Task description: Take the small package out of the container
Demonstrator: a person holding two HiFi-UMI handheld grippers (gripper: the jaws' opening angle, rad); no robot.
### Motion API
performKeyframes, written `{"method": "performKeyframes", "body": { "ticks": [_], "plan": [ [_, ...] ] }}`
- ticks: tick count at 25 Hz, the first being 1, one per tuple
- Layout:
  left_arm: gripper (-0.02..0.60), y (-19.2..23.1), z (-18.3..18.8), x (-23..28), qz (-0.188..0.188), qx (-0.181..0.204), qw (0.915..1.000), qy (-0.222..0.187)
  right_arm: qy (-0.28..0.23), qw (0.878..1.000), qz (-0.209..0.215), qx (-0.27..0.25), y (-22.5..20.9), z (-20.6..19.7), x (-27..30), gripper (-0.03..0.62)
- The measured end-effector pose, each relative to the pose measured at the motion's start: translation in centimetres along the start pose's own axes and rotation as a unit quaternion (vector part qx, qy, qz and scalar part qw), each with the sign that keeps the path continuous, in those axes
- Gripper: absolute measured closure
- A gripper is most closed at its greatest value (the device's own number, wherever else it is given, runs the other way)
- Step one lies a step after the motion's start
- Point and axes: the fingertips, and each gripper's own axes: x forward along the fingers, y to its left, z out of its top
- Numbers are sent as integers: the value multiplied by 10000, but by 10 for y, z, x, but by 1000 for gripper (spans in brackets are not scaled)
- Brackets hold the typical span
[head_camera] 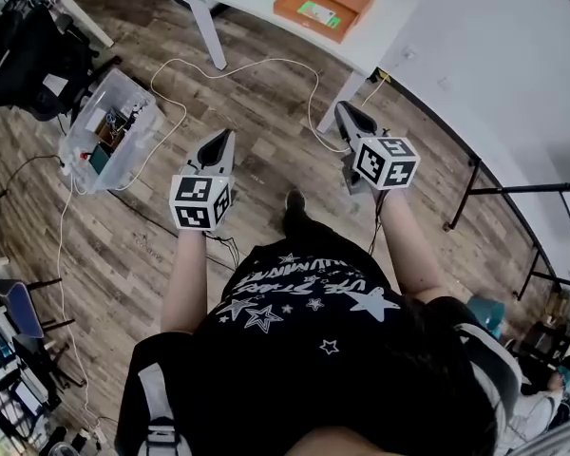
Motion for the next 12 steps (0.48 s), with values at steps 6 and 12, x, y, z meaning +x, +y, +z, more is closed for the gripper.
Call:
{"method": "performKeyframes", "body": {
  "ticks": [6,12],
  "plan": [
    [563,11,34,65,41,22,10000,-4,-72,9999,14,149,-51,34,42,542],
    [563,-2,54,128,-27,267,9996,117,-132,9994,6,334,-107,54,65,542]
  ]
}}
